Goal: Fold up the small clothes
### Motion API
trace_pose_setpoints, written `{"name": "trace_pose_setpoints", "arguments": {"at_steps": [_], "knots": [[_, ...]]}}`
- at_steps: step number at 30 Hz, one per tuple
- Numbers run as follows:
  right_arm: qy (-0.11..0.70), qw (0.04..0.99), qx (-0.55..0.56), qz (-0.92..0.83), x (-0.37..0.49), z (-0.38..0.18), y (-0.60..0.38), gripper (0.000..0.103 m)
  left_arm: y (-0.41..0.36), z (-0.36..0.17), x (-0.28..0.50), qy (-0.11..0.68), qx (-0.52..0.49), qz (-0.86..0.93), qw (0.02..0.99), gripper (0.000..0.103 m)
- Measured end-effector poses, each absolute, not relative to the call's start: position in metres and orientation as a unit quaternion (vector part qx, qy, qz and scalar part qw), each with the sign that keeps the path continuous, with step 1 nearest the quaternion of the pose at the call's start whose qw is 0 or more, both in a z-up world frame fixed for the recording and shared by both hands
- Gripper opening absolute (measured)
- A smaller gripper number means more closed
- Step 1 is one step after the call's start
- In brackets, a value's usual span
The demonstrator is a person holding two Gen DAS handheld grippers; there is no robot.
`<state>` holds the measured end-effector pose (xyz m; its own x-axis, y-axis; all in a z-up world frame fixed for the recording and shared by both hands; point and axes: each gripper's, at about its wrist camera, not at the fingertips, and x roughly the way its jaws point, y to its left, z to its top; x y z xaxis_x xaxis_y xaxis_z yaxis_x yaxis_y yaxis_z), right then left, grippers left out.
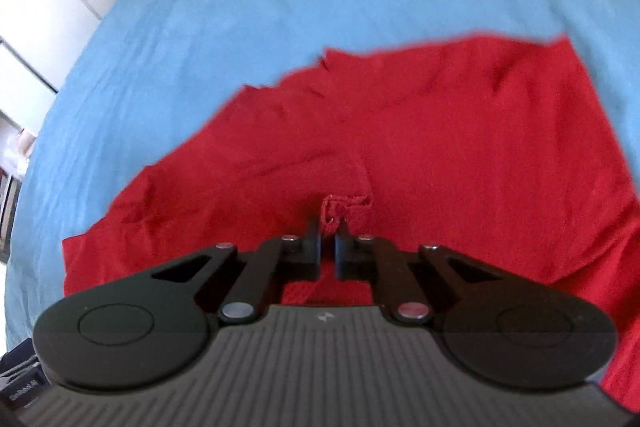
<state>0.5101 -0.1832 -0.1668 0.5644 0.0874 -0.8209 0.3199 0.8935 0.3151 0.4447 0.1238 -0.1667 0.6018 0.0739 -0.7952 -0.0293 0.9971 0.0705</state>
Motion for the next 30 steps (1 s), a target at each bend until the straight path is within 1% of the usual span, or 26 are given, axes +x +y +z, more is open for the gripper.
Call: {"name": "trace_pose_setpoints", "arguments": {"at_steps": [9,13,16,19,21,25,28,30], "knots": [[0.356,0.913,0.199,-0.023,0.510,-0.059,-0.201,0.021,0.104,-0.176,0.438,0.455,0.050,-0.005,0.889,0.100],[0.329,0.926,0.179,-0.050,0.495,-0.040,-0.229,0.021,0.092,-0.187,0.449,0.458,0.052,-0.007,0.887,0.100],[0.336,0.923,0.167,-0.090,0.487,-0.057,-0.256,0.021,0.083,-0.197,0.458,0.464,0.055,-0.010,0.884,0.100],[0.358,0.910,0.176,-0.116,0.483,-0.093,-0.282,0.021,0.077,-0.202,0.462,0.466,0.062,-0.009,0.882,0.100],[0.372,0.906,0.160,-0.121,0.481,-0.117,-0.290,0.021,0.077,-0.203,0.462,0.468,0.061,-0.006,0.882,0.100],[0.421,0.880,0.166,-0.142,0.480,-0.160,-0.301,0.021,0.075,-0.194,0.460,0.471,0.059,-0.007,0.880,0.100],[0.437,0.868,0.179,-0.155,0.470,-0.180,-0.309,0.021,0.069,-0.183,0.458,0.463,0.058,-0.035,0.884,0.100],[0.452,0.864,0.165,-0.149,0.471,-0.189,-0.310,0.024,0.061,-0.174,0.456,0.454,0.064,-0.057,0.887,0.100]]}}
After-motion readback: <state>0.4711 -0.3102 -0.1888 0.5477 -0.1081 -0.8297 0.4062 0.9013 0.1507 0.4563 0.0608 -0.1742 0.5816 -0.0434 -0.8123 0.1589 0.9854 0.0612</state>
